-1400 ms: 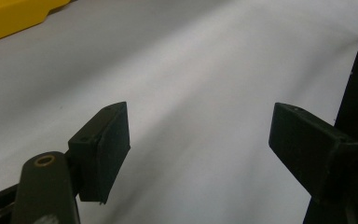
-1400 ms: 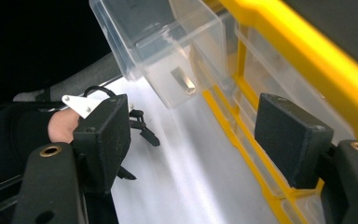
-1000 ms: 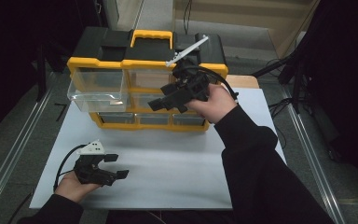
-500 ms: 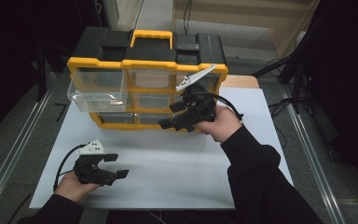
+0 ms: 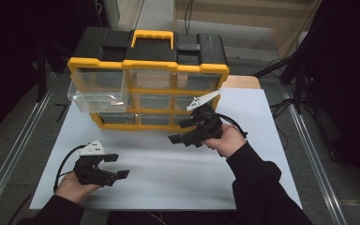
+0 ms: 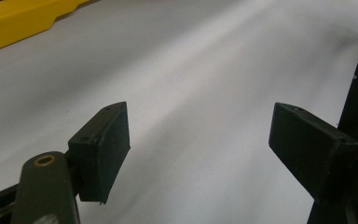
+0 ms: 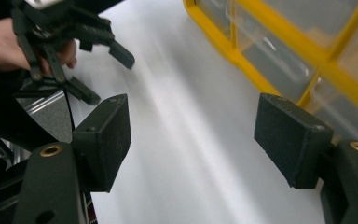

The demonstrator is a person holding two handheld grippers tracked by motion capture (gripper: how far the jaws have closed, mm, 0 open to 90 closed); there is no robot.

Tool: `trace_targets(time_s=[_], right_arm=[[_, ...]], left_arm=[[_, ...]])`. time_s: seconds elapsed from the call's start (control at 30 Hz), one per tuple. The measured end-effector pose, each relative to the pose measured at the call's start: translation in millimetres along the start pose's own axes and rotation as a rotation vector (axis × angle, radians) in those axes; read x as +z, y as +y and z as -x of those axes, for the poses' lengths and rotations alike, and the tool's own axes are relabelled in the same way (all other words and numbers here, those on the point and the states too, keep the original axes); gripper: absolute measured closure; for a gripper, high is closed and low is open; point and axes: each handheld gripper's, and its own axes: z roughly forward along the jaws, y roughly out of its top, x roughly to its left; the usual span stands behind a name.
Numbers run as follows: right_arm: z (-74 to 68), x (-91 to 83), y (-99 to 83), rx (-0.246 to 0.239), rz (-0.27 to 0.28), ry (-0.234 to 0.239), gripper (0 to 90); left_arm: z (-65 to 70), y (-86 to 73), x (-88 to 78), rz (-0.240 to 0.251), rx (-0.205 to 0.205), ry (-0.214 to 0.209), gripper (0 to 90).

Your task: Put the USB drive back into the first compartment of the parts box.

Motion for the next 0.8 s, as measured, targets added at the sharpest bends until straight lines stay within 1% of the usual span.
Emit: trace_targets(time_s=[0.03, 0.17, 0.27, 0.33, 0.4, 0.53, 0.63, 0.7, 0.8], right_arm=[[0.9, 1.2, -3.2, 0.002, -0.002, -0.001, 25.3], [6.1, 6.1, -20.4, 0.001, 0.001, -0.019, 25.4], [10.2, 8.6, -32.5, 0.01, -0.007, -0.023, 25.3], [12.8, 9.2, -39.7, 0.024, -0.016, -0.025, 25.4], [16.1, 9.1, -48.9, 0.038, 0.0, -0.029, 25.4], [22.5, 9.0, -65.3, 0.065, -0.003, -0.045, 25.3], [28.2, 8.0, -78.9, 0.094, 0.009, -0.062, 25.3], [30.1, 7.6, -86.1, 0.11, 0.007, -0.069, 25.3], [31.6, 6.7, -96.6, 0.122, -0.002, -0.078, 25.3]], left_arm=[[0.2, -0.1, -0.1, 0.009, 0.0, 0.001, 21.3], [-0.6, 0.3, -0.6, 0.009, -0.003, 0.001, 21.2], [-0.5, 0.3, -0.9, 0.009, -0.001, 0.001, 21.3], [-0.4, 0.2, -0.9, 0.014, -0.001, 0.005, 21.3], [-0.5, 0.3, -1.2, 0.019, 0.001, 0.006, 21.3], [-0.6, 0.4, -1.3, 0.022, -0.006, 0.009, 21.3], [-0.4, 0.6, -1.2, 0.025, -0.009, 0.008, 21.3], [-0.5, 0.6, -1.2, 0.026, -0.01, 0.007, 21.2], [-0.8, 0.6, -1.6, 0.025, -0.008, 0.008, 21.2]])
